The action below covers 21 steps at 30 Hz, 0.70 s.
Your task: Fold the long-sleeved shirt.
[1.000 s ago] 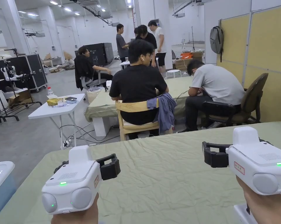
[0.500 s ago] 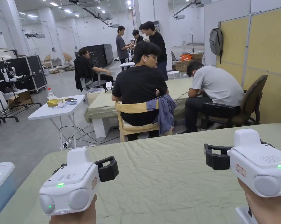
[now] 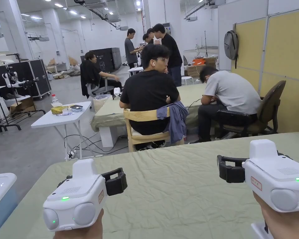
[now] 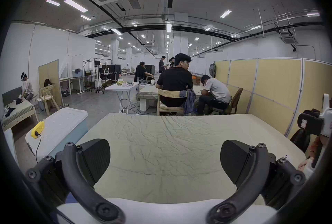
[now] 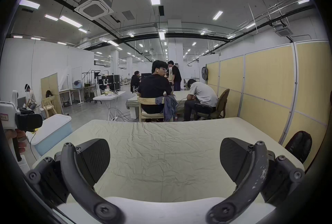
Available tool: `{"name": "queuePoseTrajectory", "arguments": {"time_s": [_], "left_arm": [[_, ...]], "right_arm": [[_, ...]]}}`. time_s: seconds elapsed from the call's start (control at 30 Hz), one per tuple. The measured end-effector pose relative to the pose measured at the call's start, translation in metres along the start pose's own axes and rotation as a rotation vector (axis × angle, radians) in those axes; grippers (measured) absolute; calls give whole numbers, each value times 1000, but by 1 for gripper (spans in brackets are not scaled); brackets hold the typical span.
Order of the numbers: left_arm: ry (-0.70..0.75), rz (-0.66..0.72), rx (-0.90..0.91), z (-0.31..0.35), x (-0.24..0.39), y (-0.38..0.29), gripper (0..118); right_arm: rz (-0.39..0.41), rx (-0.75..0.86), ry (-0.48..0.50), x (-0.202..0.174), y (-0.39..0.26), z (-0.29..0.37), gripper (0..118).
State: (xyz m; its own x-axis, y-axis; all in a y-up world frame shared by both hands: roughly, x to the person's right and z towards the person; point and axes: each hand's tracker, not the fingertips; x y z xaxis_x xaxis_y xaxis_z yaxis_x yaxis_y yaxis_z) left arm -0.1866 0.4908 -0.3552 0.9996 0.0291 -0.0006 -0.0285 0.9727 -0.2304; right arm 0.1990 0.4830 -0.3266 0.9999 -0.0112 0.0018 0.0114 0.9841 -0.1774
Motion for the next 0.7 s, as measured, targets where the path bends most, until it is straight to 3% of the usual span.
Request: {"name": "queuePoseTrajectory", "arguments": {"time_s": [0.7], "left_arm": [[-6, 6, -12, 1, -2, -2, 118]], "right_arm": [[12, -6, 5, -2, -2, 1, 118]]}}
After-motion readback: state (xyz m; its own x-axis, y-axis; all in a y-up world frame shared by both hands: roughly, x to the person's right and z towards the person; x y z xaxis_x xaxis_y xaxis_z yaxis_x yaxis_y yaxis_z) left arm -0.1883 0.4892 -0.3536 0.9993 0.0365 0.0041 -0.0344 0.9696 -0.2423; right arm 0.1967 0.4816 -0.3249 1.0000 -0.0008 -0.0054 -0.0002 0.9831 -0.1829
